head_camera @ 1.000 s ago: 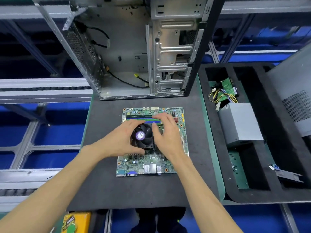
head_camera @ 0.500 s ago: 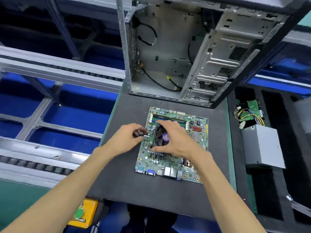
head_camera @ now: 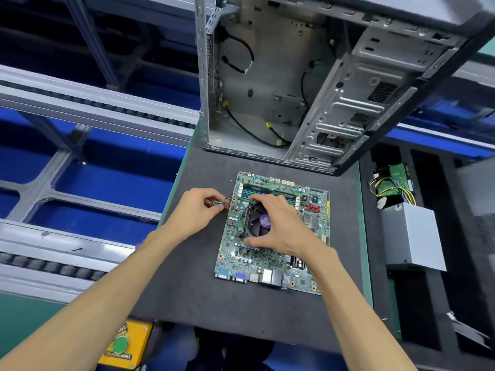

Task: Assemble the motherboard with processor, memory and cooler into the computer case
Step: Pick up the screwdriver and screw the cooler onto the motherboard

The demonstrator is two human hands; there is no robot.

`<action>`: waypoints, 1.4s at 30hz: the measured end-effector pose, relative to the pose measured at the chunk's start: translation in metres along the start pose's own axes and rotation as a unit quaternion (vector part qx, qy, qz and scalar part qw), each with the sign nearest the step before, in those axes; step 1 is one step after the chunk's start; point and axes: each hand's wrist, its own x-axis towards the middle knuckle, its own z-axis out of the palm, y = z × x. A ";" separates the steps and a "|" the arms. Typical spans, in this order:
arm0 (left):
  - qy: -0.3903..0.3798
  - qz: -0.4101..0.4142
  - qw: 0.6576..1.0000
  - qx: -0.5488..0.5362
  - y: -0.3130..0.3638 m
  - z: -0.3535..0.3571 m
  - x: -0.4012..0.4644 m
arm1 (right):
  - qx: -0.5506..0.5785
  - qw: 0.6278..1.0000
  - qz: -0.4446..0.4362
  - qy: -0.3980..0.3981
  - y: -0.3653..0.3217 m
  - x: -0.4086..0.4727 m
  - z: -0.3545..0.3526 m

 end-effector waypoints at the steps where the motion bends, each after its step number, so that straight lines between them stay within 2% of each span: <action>1: -0.008 -0.009 1.000 -0.014 0.000 0.000 0.002 | -0.001 1.000 -0.002 0.002 0.000 0.000 0.000; 5: -0.027 -0.029 0.998 -0.051 0.002 0.000 0.007 | 0.003 1.000 -0.004 0.008 0.001 0.000 0.001; 10: -0.024 0.015 0.999 0.031 0.004 0.002 0.012 | 0.002 1.000 -0.006 0.011 0.002 0.000 0.003; 15: -0.036 0.027 0.997 0.066 0.006 0.009 0.015 | 0.002 1.000 -0.006 0.013 0.003 0.001 0.004; 22: -0.032 -0.002 0.999 0.010 0.003 0.010 0.013 | 0.006 1.000 -0.008 0.022 0.005 0.001 0.006; 30: -0.022 0.025 0.999 -0.004 0.007 0.004 0.011 | 0.009 1.000 -0.010 0.020 0.004 0.001 0.006; 35: -0.033 0.031 0.998 0.048 0.006 0.009 0.016 | 0.007 1.000 -0.004 0.019 0.003 0.001 0.005; 42: -0.051 0.078 0.977 0.192 0.020 0.009 0.023 | 0.004 1.000 -0.003 0.014 0.002 0.001 0.004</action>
